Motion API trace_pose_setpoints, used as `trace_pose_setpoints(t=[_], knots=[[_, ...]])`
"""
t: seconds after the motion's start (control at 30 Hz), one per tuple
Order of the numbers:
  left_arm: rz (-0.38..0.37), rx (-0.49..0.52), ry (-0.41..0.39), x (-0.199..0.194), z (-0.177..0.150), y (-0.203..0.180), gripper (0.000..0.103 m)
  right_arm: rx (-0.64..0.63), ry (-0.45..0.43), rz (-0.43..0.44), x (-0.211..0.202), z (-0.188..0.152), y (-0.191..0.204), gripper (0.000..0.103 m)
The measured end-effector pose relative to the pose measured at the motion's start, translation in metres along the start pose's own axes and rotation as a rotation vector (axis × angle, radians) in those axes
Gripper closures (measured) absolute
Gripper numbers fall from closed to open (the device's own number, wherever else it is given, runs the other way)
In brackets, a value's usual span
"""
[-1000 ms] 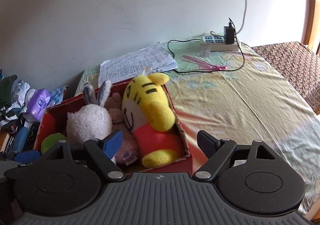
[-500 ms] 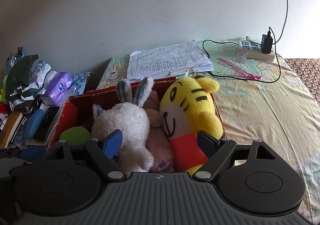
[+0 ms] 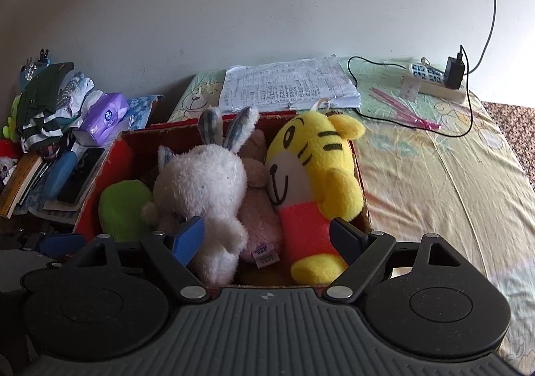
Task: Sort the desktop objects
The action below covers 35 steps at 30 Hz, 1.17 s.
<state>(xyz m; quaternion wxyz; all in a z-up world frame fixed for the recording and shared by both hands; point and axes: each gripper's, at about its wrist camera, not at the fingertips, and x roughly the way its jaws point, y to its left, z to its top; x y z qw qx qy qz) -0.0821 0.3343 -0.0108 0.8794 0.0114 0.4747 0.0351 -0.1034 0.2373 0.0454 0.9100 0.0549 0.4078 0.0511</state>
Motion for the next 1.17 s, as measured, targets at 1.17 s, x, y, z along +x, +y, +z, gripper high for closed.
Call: trace_pose_setpoints(t=[1.17], knots=[[-0.01,0.002,-0.092,-0.023,-0.014,0.012,0.004,0.064,-0.036,0.012,-0.018,-0.013,0.006,0.019]])
